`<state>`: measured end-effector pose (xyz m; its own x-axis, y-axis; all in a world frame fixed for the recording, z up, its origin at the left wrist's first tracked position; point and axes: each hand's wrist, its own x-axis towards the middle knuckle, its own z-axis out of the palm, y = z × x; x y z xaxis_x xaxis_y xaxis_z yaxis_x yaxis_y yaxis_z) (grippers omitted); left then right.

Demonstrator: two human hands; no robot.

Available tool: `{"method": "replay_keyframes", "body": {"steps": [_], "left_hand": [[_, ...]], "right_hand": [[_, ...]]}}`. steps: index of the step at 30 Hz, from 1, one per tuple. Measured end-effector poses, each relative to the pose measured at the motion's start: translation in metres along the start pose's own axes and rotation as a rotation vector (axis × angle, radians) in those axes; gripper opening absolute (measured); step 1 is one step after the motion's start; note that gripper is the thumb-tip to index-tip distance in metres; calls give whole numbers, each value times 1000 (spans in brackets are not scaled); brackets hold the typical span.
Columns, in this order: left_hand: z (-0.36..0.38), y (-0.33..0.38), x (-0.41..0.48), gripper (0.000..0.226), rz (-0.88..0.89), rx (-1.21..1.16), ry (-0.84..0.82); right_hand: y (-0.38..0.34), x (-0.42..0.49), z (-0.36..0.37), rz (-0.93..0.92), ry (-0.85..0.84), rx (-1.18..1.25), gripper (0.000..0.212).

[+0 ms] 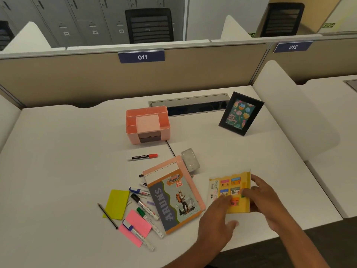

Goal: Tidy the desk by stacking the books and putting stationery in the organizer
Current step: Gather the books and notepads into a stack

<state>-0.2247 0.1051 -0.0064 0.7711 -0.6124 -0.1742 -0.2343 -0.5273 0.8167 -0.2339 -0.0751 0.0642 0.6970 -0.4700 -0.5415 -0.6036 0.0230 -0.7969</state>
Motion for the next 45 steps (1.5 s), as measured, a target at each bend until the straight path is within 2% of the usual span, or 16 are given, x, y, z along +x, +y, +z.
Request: {"method": "replay_keyframes", "body": {"steps": [3,8,10,13,14,17,22,27,30,37,43,45], "left_hand": [[-12,2,6,48,12,2,215],[-40,-9,14,28,-114,-18,335],[-50,-15,14,12,-138,-98,416],[-65,-31,14,4,-177,-284,492],[-71,-37,13,4,-197,-358,505],[-88,-52,9,15,-268,-487,528],[-103,-73,-7,32,-430,-467,691],[-109,-89,-14,34,-533,-342,710],[-107,-101,-13,40,-585,-280,687],[-106,-101,-9,35,-614,-303,719],[-102,-110,-7,47,-795,-249,679],[-106,-109,-6,31,-790,-324,686]], "right_hand": [[-19,-4,20,-35,-43,76,48],[-30,3,45,-84,-37,182,36],[-27,12,51,-149,16,109,33],[-19,27,54,-238,59,-138,48],[-16,33,56,-243,43,-165,48],[-12,44,65,-218,-30,-198,29],[-1,48,96,-163,-117,-251,18],[12,48,134,-127,-68,-303,17],[21,51,148,-133,-80,-407,18],[30,58,160,-182,-33,-569,20],[33,58,164,-188,34,-617,27],[37,59,164,-207,69,-639,40]]}}
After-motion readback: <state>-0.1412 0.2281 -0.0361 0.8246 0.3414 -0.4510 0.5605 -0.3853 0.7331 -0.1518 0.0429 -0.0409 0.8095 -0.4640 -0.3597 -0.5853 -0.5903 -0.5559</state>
